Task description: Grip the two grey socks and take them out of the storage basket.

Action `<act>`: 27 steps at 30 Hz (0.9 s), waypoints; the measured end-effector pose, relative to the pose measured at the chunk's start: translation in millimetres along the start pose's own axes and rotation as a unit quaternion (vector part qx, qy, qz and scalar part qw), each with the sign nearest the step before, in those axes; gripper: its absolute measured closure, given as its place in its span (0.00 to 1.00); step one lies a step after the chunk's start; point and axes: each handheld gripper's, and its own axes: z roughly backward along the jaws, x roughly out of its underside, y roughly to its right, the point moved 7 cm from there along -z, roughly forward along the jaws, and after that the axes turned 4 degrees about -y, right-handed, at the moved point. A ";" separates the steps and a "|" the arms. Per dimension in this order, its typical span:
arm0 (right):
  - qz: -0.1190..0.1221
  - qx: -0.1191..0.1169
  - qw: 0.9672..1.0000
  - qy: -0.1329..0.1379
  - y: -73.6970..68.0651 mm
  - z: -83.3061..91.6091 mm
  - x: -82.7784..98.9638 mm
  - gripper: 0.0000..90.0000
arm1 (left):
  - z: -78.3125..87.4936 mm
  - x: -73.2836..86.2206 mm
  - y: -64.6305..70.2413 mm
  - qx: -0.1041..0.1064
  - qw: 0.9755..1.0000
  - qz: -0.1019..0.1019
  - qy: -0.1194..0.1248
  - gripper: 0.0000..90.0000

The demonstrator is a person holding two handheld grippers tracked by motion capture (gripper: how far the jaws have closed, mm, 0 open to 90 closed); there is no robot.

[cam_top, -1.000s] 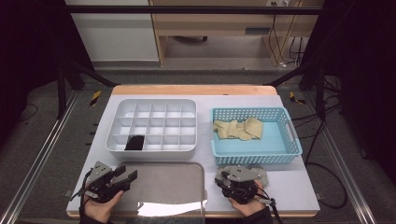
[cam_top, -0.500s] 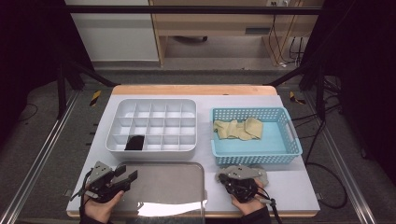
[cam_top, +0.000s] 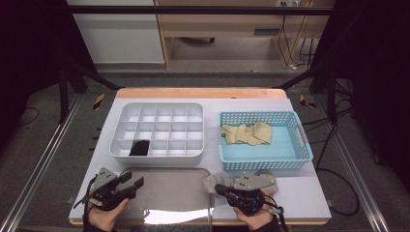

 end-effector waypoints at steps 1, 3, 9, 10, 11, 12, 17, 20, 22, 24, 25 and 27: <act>-0.001 -0.007 1.000 -0.002 -2.1 -2.8 0.6 0.98 | -0.2 -0.1 1.1 0.002 1.000 0.000 0.000 0.47; -0.001 -0.018 1.000 -0.011 -5.4 -10.6 3.9 0.98 | -0.4 -0.2 2.4 0.003 1.000 -0.002 0.000 0.47; 0.000 -0.030 0.999 -0.038 -7.7 -31.0 19.4 0.92 | 0.9 -0.7 3.4 0.006 1.000 -0.002 0.002 0.47; 0.001 -0.029 0.999 -0.035 -7.0 -29.9 19.1 0.91 | 1.2 -1.0 3.8 0.007 1.000 -0.002 0.002 0.47; 0.002 -0.027 0.999 -0.031 -6.0 -27.3 18.6 0.90 | 1.4 -1.2 4.1 0.008 1.000 -0.003 0.003 0.47; 0.003 -0.023 0.999 -0.025 -4.4 -24.1 17.8 0.89 | 1.6 -1.6 5.0 0.009 1.000 -0.002 0.004 0.48; 0.001 0.001 1.000 -0.017 8.9 -8.0 22.7 0.87 | 6.0 -7.1 13.6 0.016 1.000 -0.012 0.011 0.49; -0.002 0.021 1.000 -0.023 18.8 -0.1 30.8 0.85 | 8.4 -13.1 24.8 0.023 0.999 -0.020 0.013 0.49; -0.008 0.033 0.999 -0.020 25.3 6.0 34.0 0.84 | 9.3 -17.1 33.6 0.026 0.999 -0.030 0.010 0.49; -0.014 0.044 0.999 -0.013 31.0 12.2 34.1 0.82 | 9.6 -20.1 44.1 0.032 0.999 -0.041 0.005 0.50; -0.017 0.050 0.999 -0.008 33.8 15.7 32.8 0.81 | 9.1 -21.1 49.2 0.035 0.998 -0.048 0.001 0.50; -0.026 0.059 0.998 0.004 38.8 22.1 29.0 0.78 | 7.3 -23.2 59.7 0.041 0.998 -0.056 -0.003 0.51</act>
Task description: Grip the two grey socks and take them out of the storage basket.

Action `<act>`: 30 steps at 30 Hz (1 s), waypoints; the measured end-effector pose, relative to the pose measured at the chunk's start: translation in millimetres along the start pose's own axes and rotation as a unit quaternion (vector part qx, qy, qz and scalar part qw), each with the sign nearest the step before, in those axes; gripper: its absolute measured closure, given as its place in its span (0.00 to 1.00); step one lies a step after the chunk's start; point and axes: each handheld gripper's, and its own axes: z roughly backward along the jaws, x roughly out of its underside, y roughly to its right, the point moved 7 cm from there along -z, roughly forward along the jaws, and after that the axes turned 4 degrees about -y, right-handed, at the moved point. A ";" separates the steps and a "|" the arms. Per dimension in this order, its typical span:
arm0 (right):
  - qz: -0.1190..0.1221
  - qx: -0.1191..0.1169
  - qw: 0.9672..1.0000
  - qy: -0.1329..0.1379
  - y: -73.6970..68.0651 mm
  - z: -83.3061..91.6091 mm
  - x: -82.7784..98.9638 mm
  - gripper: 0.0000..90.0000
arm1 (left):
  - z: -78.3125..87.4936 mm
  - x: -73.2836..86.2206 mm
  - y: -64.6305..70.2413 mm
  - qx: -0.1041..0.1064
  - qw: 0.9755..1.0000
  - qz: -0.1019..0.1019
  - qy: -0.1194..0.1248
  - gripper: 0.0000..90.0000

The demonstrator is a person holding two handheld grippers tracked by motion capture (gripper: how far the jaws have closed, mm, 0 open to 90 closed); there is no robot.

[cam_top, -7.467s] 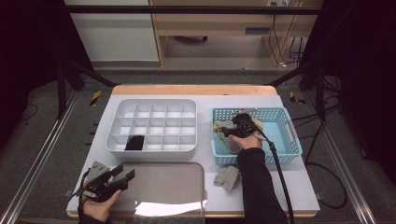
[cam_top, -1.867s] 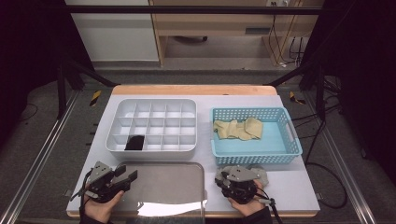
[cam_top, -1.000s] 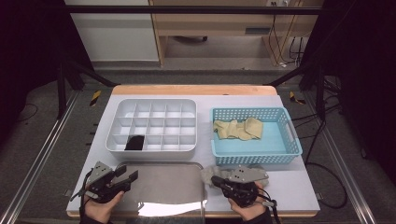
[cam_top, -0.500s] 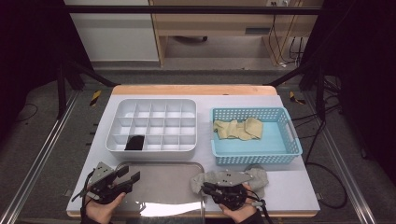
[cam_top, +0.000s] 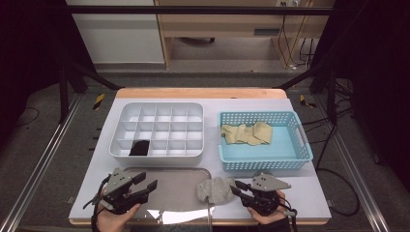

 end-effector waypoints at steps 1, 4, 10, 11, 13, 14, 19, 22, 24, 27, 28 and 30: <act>-0.004 0.004 1.000 0.003 2.6 2.4 -1.8 0.77 | -1.8 -1.6 4.6 0.003 1.000 -0.004 -0.001 0.52; -0.007 0.017 1.000 0.004 10.2 7.2 -4.4 0.74 | -11.0 -4.2 17.8 0.012 1.000 -0.012 -0.010 0.54; -0.030 0.041 0.998 0.025 25.9 21.9 -12.4 0.64 | -31.2 -5.4 42.1 0.034 0.999 -0.026 -0.026 0.54; -0.032 0.043 0.998 0.024 28.1 23.2 -12.3 0.64 | -33.8 -5.3 45.4 0.037 0.999 -0.026 -0.027 0.55; -0.037 0.045 0.998 0.024 30.5 23.6 -10.9 0.62 | -41.3 -4.5 55.8 0.048 0.998 -0.033 -0.034 0.56; -0.038 0.042 0.998 0.021 30.5 22.9 -9.1 0.62 | -44.7 -3.6 60.7 0.053 0.997 -0.035 -0.037 0.56; -0.022 0.023 0.999 -0.002 20.4 13.1 -0.9 0.67 | -60.4 3.6 77.9 0.066 0.995 -0.049 -0.055 0.56; -0.011 0.015 1.000 -0.019 14.5 3.8 4.9 0.71 | -66.9 8.9 84.1 0.077 0.994 -0.047 -0.060 0.57; -0.007 0.012 0.999 -0.031 12.3 -3.6 9.7 0.73 | -69.7 12.0 86.9 0.079 0.993 -0.051 -0.066 0.56; -0.005 0.012 0.999 -0.041 11.3 -9.2 13.9 0.74 | -73.1 15.3 90.3 0.082 0.993 -0.056 -0.071 0.55; -0.006 0.014 0.999 -0.041 11.5 -10.7 14.6 0.74 | -73.9 16.1 90.9 0.081 0.992 -0.059 -0.072 0.53; -0.010 0.015 0.999 -0.043 12.2 -12.2 15.8 0.75 | -76.7 18.4 93.4 0.081 0.992 -0.062 -0.077 0.51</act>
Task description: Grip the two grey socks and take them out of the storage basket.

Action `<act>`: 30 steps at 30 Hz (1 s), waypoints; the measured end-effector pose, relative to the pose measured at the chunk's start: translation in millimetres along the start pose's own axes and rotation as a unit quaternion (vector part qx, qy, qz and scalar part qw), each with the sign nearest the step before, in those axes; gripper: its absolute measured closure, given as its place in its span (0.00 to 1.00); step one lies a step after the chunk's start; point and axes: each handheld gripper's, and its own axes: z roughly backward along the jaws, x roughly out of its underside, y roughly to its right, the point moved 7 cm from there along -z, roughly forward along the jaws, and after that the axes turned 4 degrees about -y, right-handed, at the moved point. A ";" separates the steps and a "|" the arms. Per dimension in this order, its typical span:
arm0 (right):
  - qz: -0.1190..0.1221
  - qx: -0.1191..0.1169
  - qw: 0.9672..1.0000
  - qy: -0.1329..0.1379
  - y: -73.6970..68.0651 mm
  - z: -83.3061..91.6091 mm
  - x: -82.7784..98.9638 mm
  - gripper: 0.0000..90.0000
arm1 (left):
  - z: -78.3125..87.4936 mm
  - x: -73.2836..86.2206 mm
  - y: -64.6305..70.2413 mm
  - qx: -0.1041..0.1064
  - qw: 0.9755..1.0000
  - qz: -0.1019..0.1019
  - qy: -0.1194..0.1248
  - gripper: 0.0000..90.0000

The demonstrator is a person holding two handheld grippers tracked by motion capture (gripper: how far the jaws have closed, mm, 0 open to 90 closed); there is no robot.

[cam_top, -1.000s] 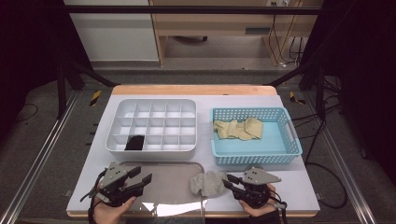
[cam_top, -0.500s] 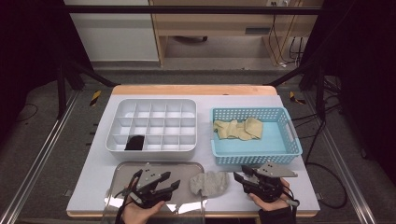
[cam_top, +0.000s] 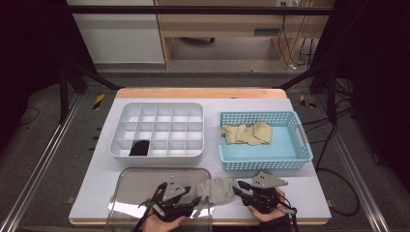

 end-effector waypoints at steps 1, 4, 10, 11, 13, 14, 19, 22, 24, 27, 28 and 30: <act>-0.002 0.001 1.000 -0.002 0.5 -1.2 0.7 0.76 | -1.6 0.8 1.4 0.000 1.000 -0.003 -0.003 0.49; -0.004 0.000 1.000 -0.007 0.9 -4.1 2.8 0.79 | -4.5 2.4 6.2 0.003 1.000 -0.010 -0.012 0.46; -0.003 -0.003 1.000 -0.006 0.2 -2.7 2.1 0.89 | -12.1 0.5 10.1 -0.008 1.000 -0.016 -0.011 0.51; -0.004 -0.005 1.000 -0.008 0.3 -2.6 2.3 0.91 | -13.3 -0.6 10.7 -0.008 1.000 -0.017 -0.008 0.53; -0.007 -0.008 1.000 -0.009 0.3 -2.8 2.8 0.92 | -14.8 -2.1 10.9 -0.013 1.000 -0.022 -0.004 0.60; -0.006 -0.008 1.000 -0.009 0.5 -3.0 3.0 0.93 | -15.9 -2.7 10.7 -0.017 1.000 -0.025 -0.003 0.64; -0.005 -0.011 1.000 -0.009 -0.6 -3.6 2.9 0.92 | -17.4 -4.1 9.3 -0.005 1.000 -0.020 -0.001 0.85; 0.000 -0.014 1.000 -0.002 -2.4 -1.7 1.2 0.89 | -15.3 -5.1 8.7 -0.001 1.000 -0.020 0.000 0.93; 0.004 -0.017 1.000 0.007 -5.1 0.8 -1.1 0.86 | -12.1 -7.0 8.2 0.004 1.000 -0.018 0.006 0.95; 0.016 -0.023 0.999 0.018 -10.6 2.7 -4.3 0.80 | -7.5 -10.4 6.7 0.007 1.000 -0.013 0.015 0.96; 0.019 -0.025 0.999 0.019 -12.4 2.5 -4.7 0.79 | -6.0 -11.8 6.4 0.010 1.000 -0.011 0.018 0.96; 0.031 -0.036 0.999 0.019 -19.1 0.1 -5.3 0.77 | -4.4 -13.6 6.4 0.015 1.000 -0.009 0.021 0.96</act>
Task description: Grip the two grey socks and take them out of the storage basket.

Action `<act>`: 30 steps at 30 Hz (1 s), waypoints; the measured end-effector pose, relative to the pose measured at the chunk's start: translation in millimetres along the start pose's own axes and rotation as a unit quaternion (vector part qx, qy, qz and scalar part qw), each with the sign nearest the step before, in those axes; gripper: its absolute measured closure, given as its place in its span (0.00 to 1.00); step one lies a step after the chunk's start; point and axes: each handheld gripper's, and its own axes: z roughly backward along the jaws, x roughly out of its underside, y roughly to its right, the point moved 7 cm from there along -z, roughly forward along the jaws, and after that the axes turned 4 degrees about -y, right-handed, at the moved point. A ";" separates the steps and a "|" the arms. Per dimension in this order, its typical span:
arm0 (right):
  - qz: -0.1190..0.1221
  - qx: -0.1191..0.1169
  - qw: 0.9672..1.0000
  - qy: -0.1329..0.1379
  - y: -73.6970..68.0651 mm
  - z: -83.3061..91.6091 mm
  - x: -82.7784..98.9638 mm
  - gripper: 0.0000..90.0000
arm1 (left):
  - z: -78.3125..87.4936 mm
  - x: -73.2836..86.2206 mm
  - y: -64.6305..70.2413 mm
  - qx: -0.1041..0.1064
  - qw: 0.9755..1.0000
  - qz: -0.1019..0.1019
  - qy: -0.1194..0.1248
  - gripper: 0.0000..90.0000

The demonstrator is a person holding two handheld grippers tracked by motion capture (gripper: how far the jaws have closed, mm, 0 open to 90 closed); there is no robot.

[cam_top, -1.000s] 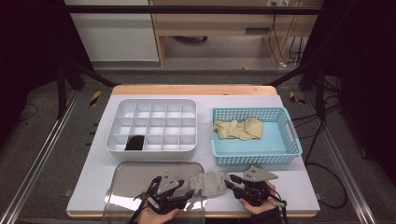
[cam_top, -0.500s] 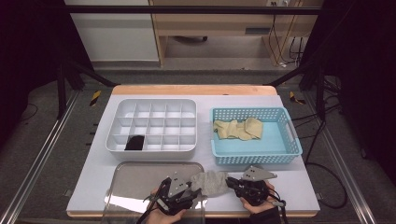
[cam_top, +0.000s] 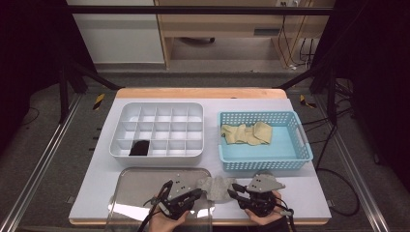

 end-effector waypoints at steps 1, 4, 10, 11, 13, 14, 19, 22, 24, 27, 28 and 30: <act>0.007 -0.003 1.000 0.001 -2.9 -1.6 -0.4 0.76 | 0.9 -1.0 0.2 0.002 1.000 0.001 0.001 0.96; 0.026 -0.018 1.000 0.001 -12.0 -5.6 -0.8 0.70 | 3.8 -6.4 1.0 0.009 1.000 0.006 0.010 0.97; 0.043 -0.032 0.999 -0.003 -23.6 -13.2 6.6 0.65 | 7.9 -20.0 1.0 0.012 1.000 0.007 0.025 0.97; 0.046 -0.031 0.998 -0.007 -24.2 -15.2 7.7 0.65 | 7.6 -20.8 0.7 0.012 1.000 0.008 0.025 0.97; 0.051 -0.026 0.998 -0.011 -24.3 -19.6 9.1 0.65 | 7.2 -21.9 0.3 0.013 1.000 0.011 0.027 0.97; 0.051 -0.021 0.998 -0.013 -23.8 -22.0 9.8 0.67 | 7.2 -22.4 0.3 0.014 0.999 0.011 0.027 0.97; 0.059 -0.005 0.998 -0.027 -23.2 -27.1 10.8 0.92 | 9.0 -24.9 1.4 0.019 0.999 0.018 0.035 0.97; 0.053 -0.012 0.998 -0.020 -23.2 -21.3 6.6 0.97 | 10.4 -24.9 -0.4 0.015 0.999 0.020 0.036 0.97; 0.042 -0.025 0.999 -0.010 -23.9 -14.3 3.1 0.97 | 10.9 -24.6 -2.3 0.012 0.999 0.023 0.035 0.97; 0.018 -0.066 0.998 0.002 -27.7 -2.6 -1.9 0.97 | 10.7 -23.8 -4.8 0.006 0.999 0.025 0.031 0.97; 0.010 -0.078 0.997 0.004 -29.1 0.3 -3.2 0.97 | 10.2 -23.7 -5.2 0.004 0.999 0.025 0.031 0.96; 0.003 -0.083 0.997 0.002 -28.4 2.6 -3.8 0.97 | 6.7 -22.4 -7.3 -0.002 0.999 0.023 0.026 0.94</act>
